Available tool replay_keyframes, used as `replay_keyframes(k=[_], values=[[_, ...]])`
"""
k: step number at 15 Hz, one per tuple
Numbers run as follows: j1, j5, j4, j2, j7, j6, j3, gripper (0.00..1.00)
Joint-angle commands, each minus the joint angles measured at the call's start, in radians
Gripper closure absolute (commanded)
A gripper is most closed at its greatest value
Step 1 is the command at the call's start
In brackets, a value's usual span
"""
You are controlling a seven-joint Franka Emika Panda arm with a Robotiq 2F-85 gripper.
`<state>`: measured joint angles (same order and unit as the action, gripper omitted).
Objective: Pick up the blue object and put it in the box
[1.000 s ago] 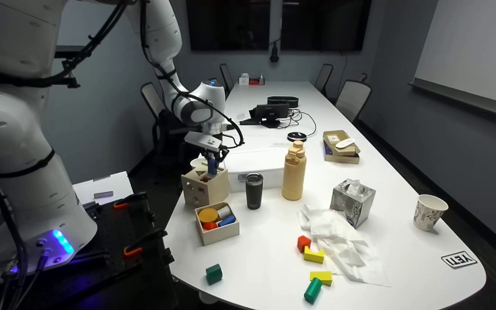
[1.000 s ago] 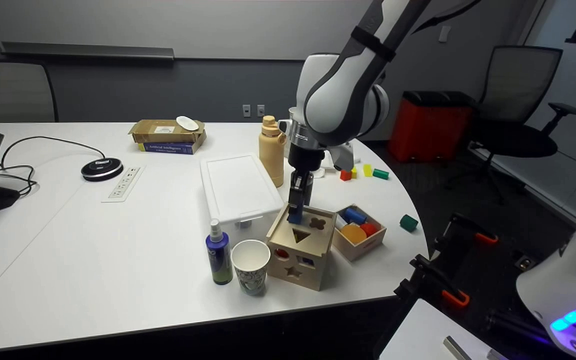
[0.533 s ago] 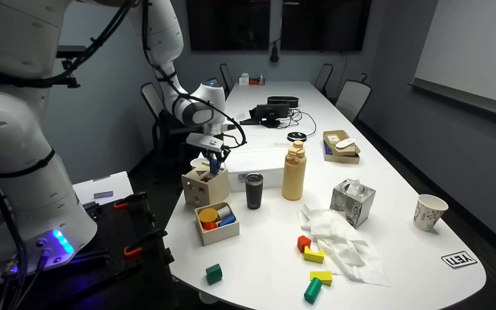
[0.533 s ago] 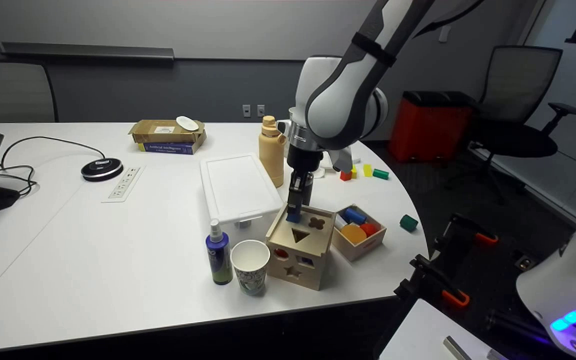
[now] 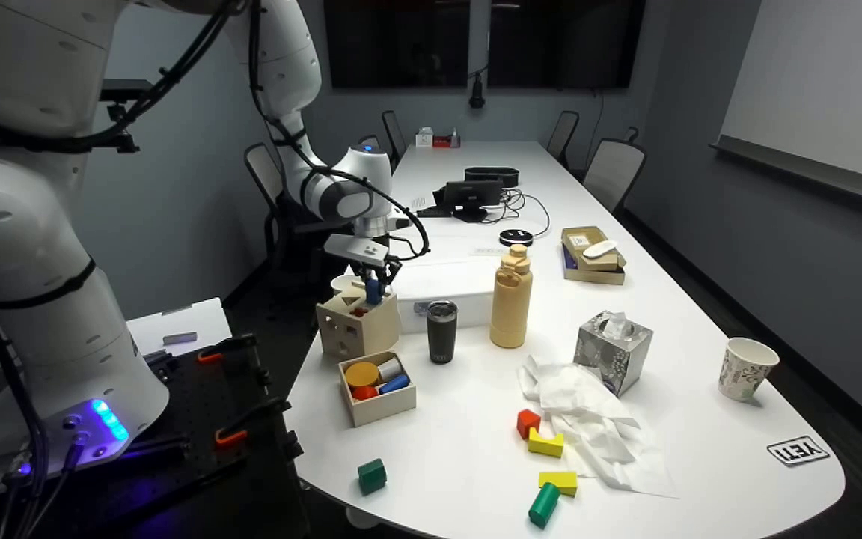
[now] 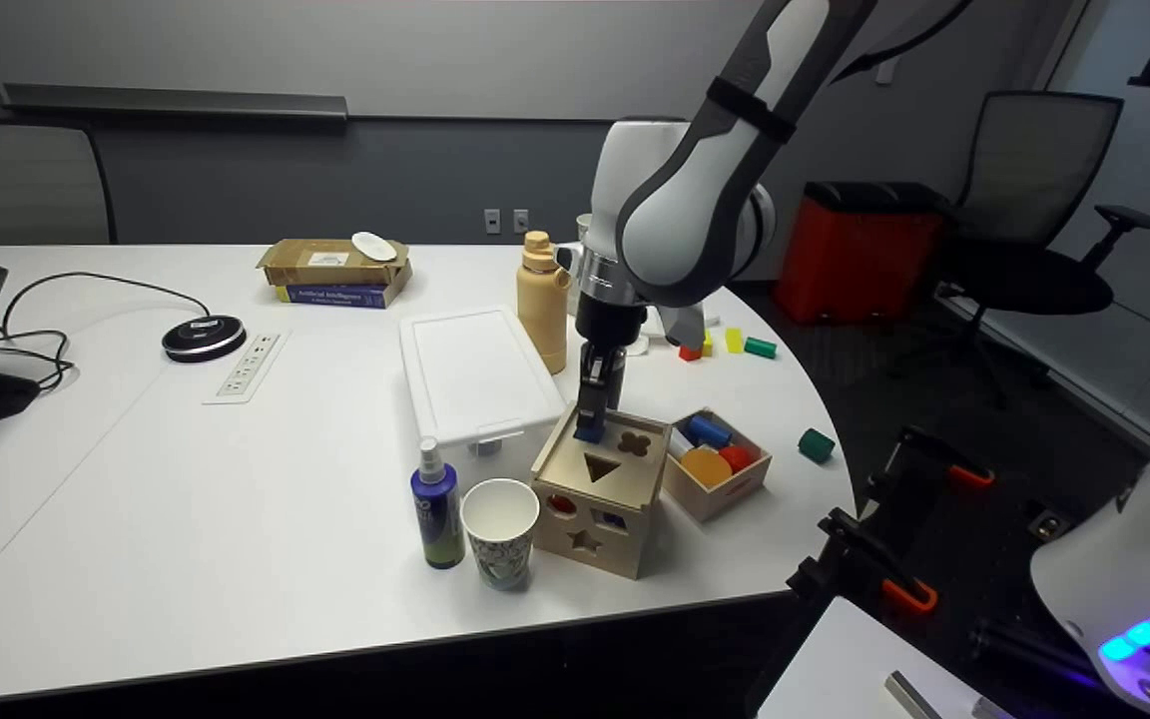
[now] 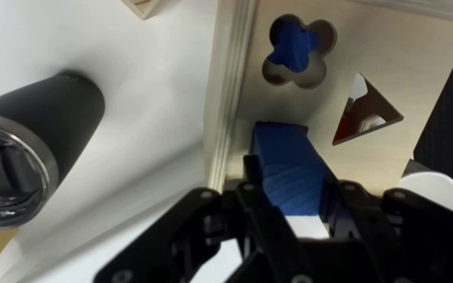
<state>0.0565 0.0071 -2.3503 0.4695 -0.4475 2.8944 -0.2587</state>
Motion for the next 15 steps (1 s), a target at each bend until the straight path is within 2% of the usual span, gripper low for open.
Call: replay_keyframes(k=[1, 5, 6, 7, 10, 15], values=[[-0.011, -0.024, 0.003, -0.001, 0.049, 0.022, 0.013, 0.34], [-0.023, -0.02, 0.016, -0.006, 0.084, 0.014, 0.019, 0.03], [-0.023, -0.014, 0.021, -0.009, 0.097, 0.013, 0.017, 0.0], [-0.027, -0.013, 0.026, -0.012, 0.111, 0.019, 0.019, 0.0], [-0.106, -0.078, 0.039, -0.017, 0.194, 0.068, 0.112, 0.0], [-0.18, -0.135, 0.059, -0.015, 0.291, 0.076, 0.206, 0.0]])
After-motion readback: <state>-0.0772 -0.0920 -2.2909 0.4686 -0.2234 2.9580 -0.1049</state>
